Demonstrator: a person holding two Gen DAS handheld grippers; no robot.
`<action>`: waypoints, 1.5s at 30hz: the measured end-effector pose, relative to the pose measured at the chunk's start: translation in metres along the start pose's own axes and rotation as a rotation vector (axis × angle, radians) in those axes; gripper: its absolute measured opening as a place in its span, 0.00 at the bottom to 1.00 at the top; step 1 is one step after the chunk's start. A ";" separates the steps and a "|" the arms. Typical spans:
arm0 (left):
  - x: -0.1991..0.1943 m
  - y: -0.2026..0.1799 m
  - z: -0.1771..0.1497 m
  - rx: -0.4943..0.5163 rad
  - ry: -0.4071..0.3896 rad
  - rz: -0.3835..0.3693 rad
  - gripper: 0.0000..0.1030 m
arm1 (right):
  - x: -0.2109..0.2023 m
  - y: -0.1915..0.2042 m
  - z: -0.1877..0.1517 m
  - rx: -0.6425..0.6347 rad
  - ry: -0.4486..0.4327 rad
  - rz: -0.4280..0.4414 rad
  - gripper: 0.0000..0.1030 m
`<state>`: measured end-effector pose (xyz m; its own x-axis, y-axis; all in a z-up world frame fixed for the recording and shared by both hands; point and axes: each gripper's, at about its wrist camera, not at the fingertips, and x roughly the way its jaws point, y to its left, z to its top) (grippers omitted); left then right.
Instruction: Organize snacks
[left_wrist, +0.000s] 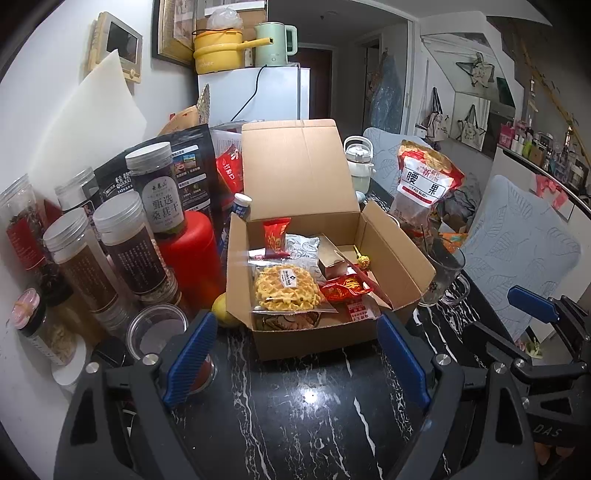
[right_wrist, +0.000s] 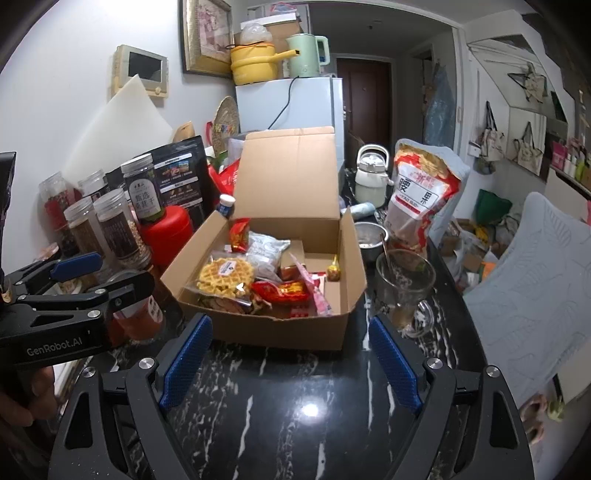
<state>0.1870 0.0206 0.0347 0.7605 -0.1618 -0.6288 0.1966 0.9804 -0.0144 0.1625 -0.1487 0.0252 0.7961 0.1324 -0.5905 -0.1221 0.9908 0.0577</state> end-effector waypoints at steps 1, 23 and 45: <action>0.000 0.000 0.000 0.000 -0.001 0.002 0.87 | 0.000 0.000 0.000 0.000 0.001 0.000 0.85; -0.002 -0.003 -0.002 0.012 0.016 0.002 0.87 | -0.005 0.003 -0.002 -0.006 0.001 -0.004 0.85; 0.002 -0.003 -0.004 0.013 0.035 0.004 0.87 | -0.002 0.000 -0.005 0.001 0.016 -0.010 0.85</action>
<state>0.1858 0.0182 0.0300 0.7393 -0.1535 -0.6556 0.2019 0.9794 -0.0016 0.1578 -0.1491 0.0222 0.7879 0.1222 -0.6036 -0.1138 0.9921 0.0523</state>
